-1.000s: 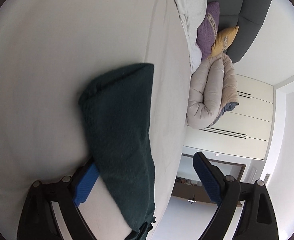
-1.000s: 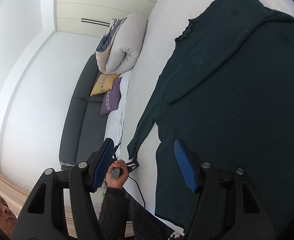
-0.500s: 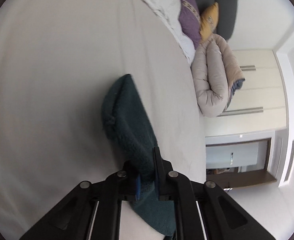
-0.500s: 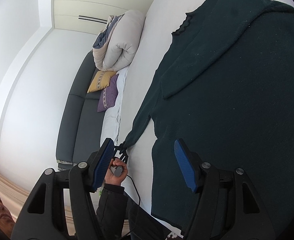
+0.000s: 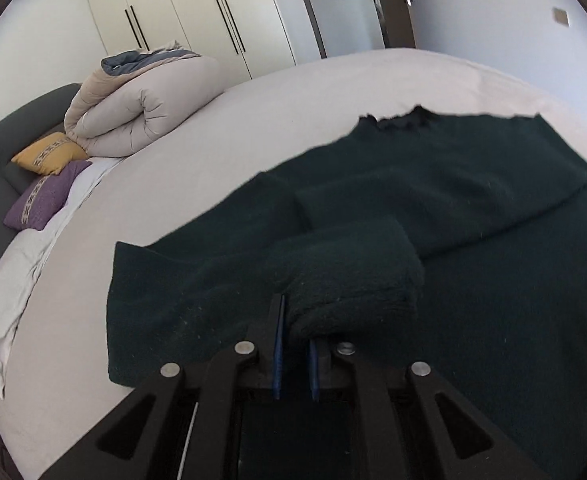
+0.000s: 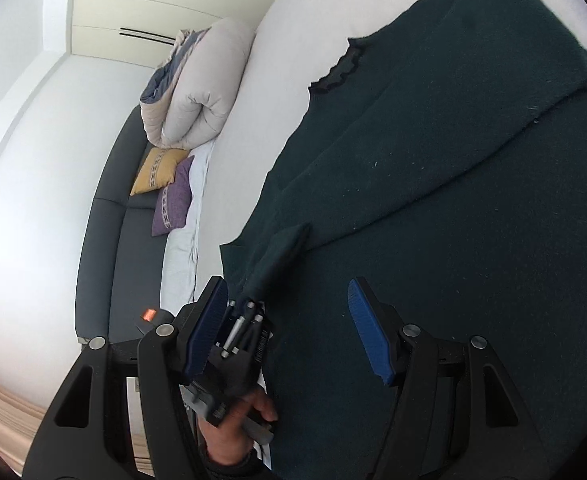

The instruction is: Fold small clothes

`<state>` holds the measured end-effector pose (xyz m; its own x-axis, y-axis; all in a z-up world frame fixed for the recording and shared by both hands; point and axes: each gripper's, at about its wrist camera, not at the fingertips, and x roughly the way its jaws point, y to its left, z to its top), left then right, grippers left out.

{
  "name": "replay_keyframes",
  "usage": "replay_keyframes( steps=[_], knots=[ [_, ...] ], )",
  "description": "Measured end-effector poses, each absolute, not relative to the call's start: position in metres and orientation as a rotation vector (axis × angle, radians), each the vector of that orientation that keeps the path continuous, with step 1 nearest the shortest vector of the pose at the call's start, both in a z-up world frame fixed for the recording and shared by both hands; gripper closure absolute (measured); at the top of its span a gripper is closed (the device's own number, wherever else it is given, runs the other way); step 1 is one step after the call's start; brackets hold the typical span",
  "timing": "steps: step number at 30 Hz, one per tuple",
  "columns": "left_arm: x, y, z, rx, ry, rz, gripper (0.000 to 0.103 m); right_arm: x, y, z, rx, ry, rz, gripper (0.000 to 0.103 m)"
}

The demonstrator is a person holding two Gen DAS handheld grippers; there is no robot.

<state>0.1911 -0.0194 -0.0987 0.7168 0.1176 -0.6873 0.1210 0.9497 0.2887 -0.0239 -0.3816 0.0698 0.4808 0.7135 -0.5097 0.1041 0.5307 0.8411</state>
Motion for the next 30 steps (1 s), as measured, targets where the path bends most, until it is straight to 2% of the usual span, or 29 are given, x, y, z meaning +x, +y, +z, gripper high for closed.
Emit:
replay_keyframes(
  steps=[13, 15, 16, 17, 18, 19, 20, 22, 23, 24, 26, 30],
  knots=[
    [0.172, -0.004, -0.094, 0.318, 0.68, 0.018, 0.093, 0.059, -0.293, 0.0, 1.109, 1.208, 0.559, 0.043],
    [0.172, 0.001, -0.091, 0.292, 0.673, 0.014, 0.093, 0.067, -0.289, -0.008, 1.142, 1.214, 0.55, 0.052],
    [0.173, 0.003, -0.09, 0.279, 0.674, 0.011, 0.093, 0.069, -0.285, -0.011, 1.146, 1.215, 0.552, 0.066],
    [0.174, 0.005, -0.09, 0.267, 0.677, 0.006, 0.093, 0.072, -0.282, -0.014, 1.142, 1.22, 0.557, 0.075],
    [0.174, 0.008, -0.09, 0.254, 0.679, 0.0, 0.092, 0.075, -0.278, -0.014, 1.118, 1.225, 0.556, 0.078],
    [0.175, 0.009, -0.088, 0.24, 0.681, -0.004, 0.092, 0.076, -0.273, -0.011, 1.07, 1.23, 0.559, 0.092],
    [0.175, 0.011, -0.087, 0.224, 0.686, -0.01, 0.088, 0.078, -0.268, -0.007, 1.004, 1.233, 0.549, 0.095],
    [0.175, 0.018, -0.083, 0.157, 0.713, -0.049, 0.067, 0.08, -0.265, 0.005, 0.899, 1.215, 0.515, 0.096],
    [0.173, 0.022, -0.08, 0.106, 0.722, -0.074, 0.051, 0.08, -0.267, 0.012, 0.863, 1.197, 0.507, 0.096],
    [0.168, 0.027, -0.075, 0.054, 0.717, -0.099, 0.041, 0.08, -0.272, 0.022, 0.818, 1.173, 0.487, 0.096],
    [0.157, 0.031, -0.067, -0.004, 0.696, -0.114, 0.037, 0.083, -0.287, 0.043, 0.742, 1.134, 0.446, 0.096],
    [0.141, 0.022, -0.071, -0.033, 0.736, -0.177, 0.037, 0.095, -0.328, 0.075, 0.589, 1.095, 0.298, 0.096]
  ],
)
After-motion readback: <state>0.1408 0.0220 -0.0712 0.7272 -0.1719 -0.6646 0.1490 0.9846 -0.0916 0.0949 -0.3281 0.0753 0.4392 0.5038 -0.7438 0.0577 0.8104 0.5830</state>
